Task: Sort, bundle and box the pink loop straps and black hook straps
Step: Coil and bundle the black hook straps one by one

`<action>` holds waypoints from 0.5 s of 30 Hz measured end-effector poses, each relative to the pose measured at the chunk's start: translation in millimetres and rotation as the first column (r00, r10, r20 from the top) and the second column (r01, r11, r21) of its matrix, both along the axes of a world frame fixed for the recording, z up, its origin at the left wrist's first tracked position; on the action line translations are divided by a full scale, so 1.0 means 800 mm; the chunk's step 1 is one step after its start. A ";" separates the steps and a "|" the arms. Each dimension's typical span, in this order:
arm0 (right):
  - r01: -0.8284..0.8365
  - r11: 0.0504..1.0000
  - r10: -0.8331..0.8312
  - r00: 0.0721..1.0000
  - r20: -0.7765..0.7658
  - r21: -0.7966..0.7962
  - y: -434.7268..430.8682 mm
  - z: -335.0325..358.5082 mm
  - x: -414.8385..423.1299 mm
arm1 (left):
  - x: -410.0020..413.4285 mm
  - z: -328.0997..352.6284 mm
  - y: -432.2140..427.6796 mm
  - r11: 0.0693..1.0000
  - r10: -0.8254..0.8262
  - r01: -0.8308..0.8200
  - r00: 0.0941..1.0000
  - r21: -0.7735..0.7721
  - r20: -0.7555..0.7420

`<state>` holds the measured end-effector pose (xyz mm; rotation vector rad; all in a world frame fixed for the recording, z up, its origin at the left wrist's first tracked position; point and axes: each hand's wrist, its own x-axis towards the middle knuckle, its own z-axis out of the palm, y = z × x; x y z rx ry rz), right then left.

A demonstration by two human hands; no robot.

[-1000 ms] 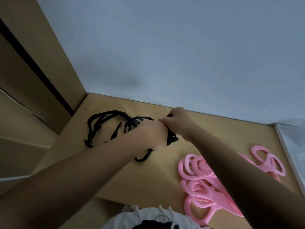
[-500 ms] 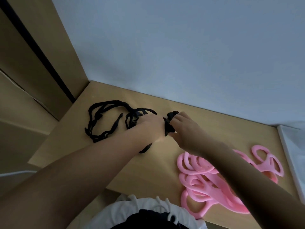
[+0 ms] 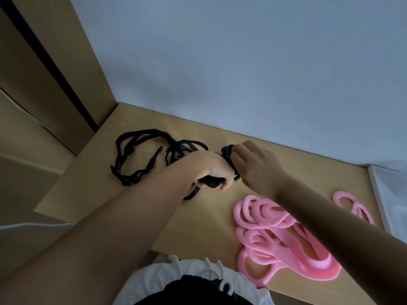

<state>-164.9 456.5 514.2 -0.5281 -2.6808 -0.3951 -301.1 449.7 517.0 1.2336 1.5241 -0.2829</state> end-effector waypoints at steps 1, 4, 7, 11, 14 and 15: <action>-0.016 1.000 0.016 1.000 0.005 0.011 0.005 0.002 0.002 | -0.001 0.002 0.002 0.997 0.070 -0.069 0.996 -0.027 0.062; -0.114 0.993 0.112 0.992 0.062 0.036 0.019 0.008 0.007 | -0.004 0.010 0.000 0.984 0.160 -0.147 0.975 -0.096 0.151; -0.258 0.965 0.248 0.954 0.167 0.038 0.023 0.012 0.005 | -0.004 0.006 -0.005 0.984 0.155 -0.137 0.974 -0.112 0.167; -0.333 0.943 0.322 0.926 0.196 0.022 0.025 0.032 0.008 | -0.002 0.008 -0.011 0.977 0.207 -0.186 0.946 -0.108 0.249; -0.312 0.950 0.309 0.941 0.136 0.002 0.034 0.043 0.015 | -0.010 0.018 -0.011 0.951 0.308 -0.265 0.870 -0.163 0.386; -0.299 0.954 0.300 0.948 0.109 -0.020 0.037 0.043 0.015 | -0.012 0.020 -0.010 0.944 0.327 -0.278 0.850 -0.176 0.412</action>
